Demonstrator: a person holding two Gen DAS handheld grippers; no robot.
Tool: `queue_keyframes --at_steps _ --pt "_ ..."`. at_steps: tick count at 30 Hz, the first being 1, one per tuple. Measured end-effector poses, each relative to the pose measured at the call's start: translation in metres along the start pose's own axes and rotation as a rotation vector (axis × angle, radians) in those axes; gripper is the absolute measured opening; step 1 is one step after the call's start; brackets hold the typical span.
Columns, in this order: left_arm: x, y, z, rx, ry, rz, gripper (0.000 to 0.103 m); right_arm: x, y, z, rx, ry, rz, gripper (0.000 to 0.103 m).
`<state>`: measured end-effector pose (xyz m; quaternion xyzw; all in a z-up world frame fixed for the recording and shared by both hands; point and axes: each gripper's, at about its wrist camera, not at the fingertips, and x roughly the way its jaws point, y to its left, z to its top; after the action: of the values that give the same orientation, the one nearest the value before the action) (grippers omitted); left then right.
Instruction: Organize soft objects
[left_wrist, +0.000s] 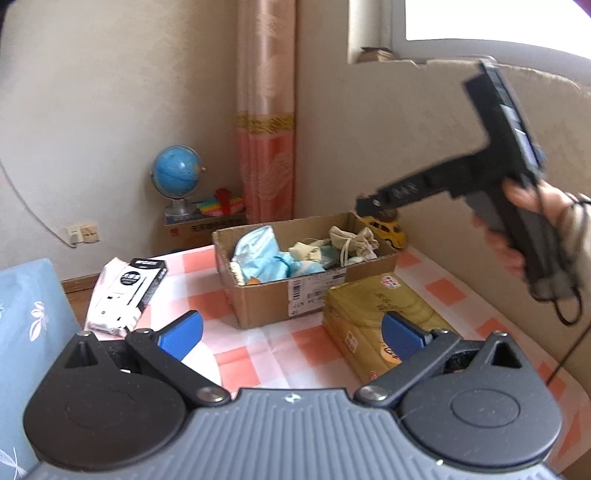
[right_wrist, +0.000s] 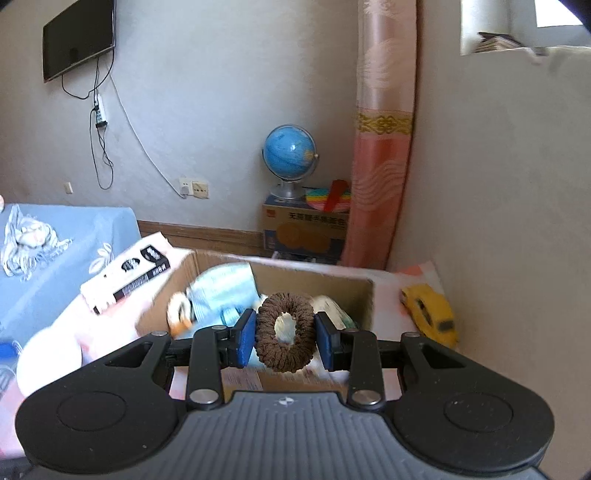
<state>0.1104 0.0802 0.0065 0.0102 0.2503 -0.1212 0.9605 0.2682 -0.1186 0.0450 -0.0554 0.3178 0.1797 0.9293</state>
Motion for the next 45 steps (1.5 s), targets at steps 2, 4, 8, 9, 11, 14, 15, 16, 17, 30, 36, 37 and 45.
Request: queue_keyframes --at_steps 2,4,8,9,11,14,15,16,17,30,36,37,45 --pt "-0.001 0.004 -0.003 -0.011 -0.004 0.005 0.103 0.016 0.003 0.011 0.007 0.016 0.001 0.039" --pt "0.0 0.007 -0.005 -0.012 0.002 0.009 0.103 0.031 0.004 0.016 0.012 0.037 0.003 0.04" --pt "0.0 0.014 -0.009 -0.034 -0.007 0.052 0.103 0.049 0.003 0.018 0.03 0.049 -0.01 0.078" --pt "-0.001 0.016 -0.01 -0.041 -0.014 0.065 0.103 0.051 0.003 0.017 0.031 0.047 -0.02 0.085" --pt "-0.001 0.02 -0.01 -0.052 -0.015 0.069 0.103 0.05 0.005 0.013 0.02 0.028 -0.038 0.1" --pt "0.0 0.021 -0.01 -0.054 -0.004 0.088 0.103 0.044 0.006 0.01 0.013 0.027 -0.038 0.102" --pt "0.001 0.02 -0.01 -0.051 0.0 0.093 0.103 0.042 0.006 0.009 0.014 0.029 -0.038 0.103" --pt "0.001 0.02 -0.009 -0.052 0.003 0.097 0.103 0.039 0.007 0.009 0.015 0.03 -0.039 0.103" --pt "0.001 0.019 -0.009 -0.055 0.006 0.099 0.103 0.036 0.008 0.008 0.015 0.031 -0.046 0.103" --pt "-0.006 0.009 -0.005 -0.078 0.07 0.117 0.103 -0.035 0.037 -0.032 0.042 0.098 -0.116 0.103" --pt "-0.008 0.001 0.009 -0.107 0.131 0.142 0.103 -0.082 0.044 -0.063 0.143 0.11 -0.197 0.103" --pt "-0.008 -0.001 0.012 -0.101 0.131 0.148 0.103 -0.089 0.045 -0.066 0.156 0.108 -0.207 0.103" --pt "-0.016 -0.016 0.03 -0.092 0.125 0.173 0.103 -0.122 0.047 -0.076 0.172 0.073 -0.256 0.103"
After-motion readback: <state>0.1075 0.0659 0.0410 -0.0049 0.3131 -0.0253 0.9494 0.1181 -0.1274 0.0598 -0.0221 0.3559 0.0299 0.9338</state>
